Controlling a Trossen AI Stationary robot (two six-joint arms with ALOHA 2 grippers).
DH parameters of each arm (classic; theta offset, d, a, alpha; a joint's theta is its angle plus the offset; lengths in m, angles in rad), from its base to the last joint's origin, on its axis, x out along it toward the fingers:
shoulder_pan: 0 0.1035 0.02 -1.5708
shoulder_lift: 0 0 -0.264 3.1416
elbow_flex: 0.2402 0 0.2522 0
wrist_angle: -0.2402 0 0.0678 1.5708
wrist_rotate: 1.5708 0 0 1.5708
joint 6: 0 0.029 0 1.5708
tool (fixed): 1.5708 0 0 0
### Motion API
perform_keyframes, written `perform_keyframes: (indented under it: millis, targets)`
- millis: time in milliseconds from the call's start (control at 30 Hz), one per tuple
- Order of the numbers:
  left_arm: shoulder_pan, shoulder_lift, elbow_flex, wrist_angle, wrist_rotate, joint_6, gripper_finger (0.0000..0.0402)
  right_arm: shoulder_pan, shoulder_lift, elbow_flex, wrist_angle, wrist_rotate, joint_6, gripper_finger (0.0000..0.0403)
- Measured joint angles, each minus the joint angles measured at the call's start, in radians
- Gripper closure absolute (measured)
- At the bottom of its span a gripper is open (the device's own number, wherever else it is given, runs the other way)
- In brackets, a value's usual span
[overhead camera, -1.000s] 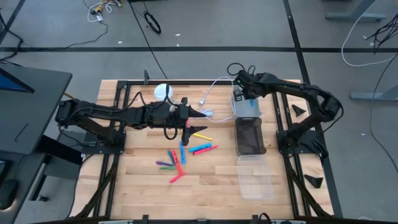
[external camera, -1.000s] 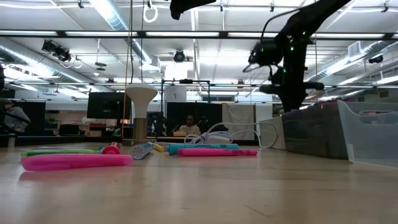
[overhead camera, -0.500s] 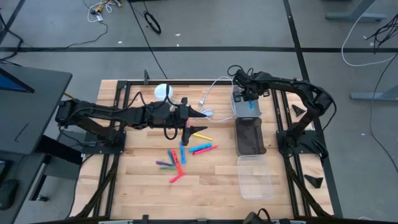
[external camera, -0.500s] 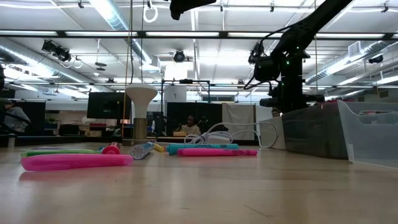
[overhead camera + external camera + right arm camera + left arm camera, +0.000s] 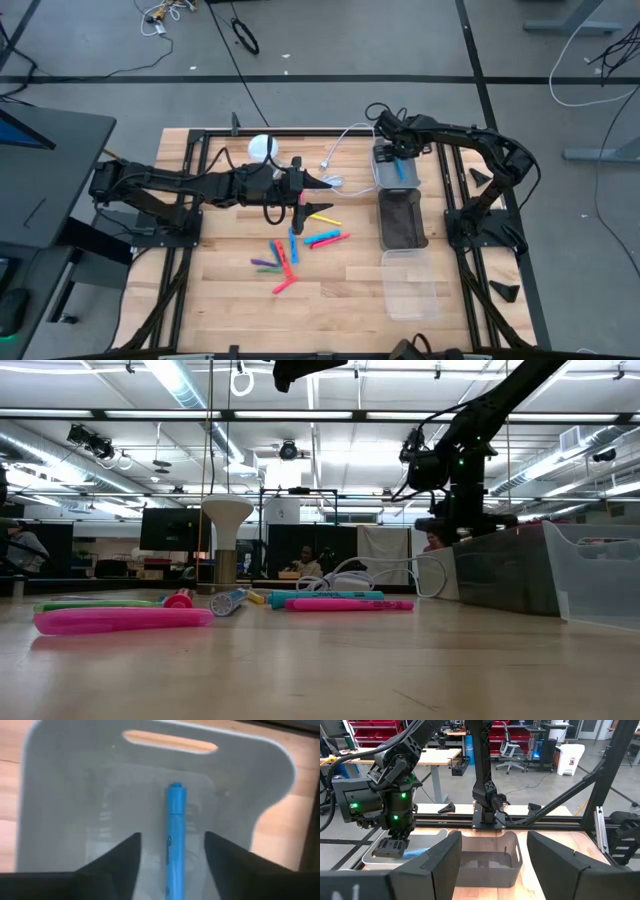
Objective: Pick & Place Markers
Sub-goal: Put the left blue highlighter into the gray bin
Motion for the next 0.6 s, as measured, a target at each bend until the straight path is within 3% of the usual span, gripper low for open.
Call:
perform_keyframes:
  millis: [200,600]
  targets:
    - [0.0,0.0,0.0,-0.002,0.0,0.0,0.0168,0.0,0.0,0.0,0.035,-0.005,-0.014,0.0115]
    - [0.0,0.0,0.0,-0.003,0.0,-0.016,0.0168,0.001,-0.001,0.0,0.055,-0.005,-0.077,0.0127]
